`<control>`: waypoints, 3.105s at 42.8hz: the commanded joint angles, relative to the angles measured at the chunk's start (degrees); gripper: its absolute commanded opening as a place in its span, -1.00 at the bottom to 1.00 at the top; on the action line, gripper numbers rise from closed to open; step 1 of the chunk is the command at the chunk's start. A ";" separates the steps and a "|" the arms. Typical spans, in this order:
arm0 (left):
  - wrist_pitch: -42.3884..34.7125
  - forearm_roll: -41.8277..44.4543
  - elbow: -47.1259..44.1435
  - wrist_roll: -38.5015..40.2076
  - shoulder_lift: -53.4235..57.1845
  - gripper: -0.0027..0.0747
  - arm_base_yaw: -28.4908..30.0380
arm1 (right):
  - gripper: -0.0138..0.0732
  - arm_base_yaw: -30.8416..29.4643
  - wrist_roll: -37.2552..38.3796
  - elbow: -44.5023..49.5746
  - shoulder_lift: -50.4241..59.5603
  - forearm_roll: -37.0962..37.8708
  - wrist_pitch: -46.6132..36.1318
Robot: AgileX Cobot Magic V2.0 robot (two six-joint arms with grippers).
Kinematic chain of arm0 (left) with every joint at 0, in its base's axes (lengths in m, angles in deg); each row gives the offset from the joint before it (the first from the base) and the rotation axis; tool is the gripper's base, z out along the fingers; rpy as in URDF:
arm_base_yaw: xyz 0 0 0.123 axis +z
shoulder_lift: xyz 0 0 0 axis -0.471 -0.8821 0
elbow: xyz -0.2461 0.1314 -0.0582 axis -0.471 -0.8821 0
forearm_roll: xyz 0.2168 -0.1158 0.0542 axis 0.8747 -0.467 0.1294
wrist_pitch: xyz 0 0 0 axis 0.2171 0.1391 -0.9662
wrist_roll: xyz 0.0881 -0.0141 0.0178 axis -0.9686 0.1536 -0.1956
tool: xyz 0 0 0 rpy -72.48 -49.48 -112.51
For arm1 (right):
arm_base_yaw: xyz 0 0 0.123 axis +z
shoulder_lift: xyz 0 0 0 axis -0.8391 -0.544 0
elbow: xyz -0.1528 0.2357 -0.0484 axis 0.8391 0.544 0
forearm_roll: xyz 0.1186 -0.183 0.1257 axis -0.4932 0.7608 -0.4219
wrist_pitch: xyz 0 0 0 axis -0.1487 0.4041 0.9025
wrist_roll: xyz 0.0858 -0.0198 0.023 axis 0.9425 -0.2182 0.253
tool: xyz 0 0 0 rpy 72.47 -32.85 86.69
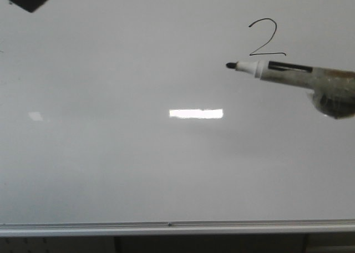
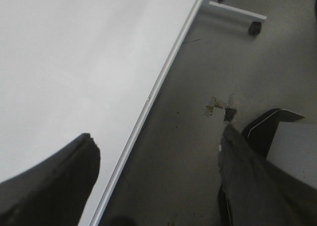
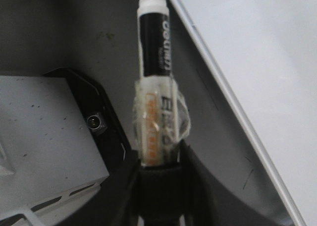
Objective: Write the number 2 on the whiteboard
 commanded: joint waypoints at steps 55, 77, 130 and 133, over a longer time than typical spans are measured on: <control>-7.47 -5.03 10.88 -6.61 -21.81 0.34 -16.69 | -0.84 5.71 -3.30 -1.92 0.92 -6.43 -1.33; -7.89 -5.27 10.92 -6.61 -21.24 -0.51 -16.69 | -0.84 5.71 -3.30 -1.92 0.92 -6.42 -1.28; 2.28 25.03 10.17 37.21 -3.47 -0.91 -4.26 | 0.51 -13.08 27.36 -1.63 14.10 11.00 -1.10; 2.16 25.03 9.12 37.45 -0.28 -0.91 -0.29 | 0.51 -13.08 27.36 -1.64 14.10 11.00 -1.15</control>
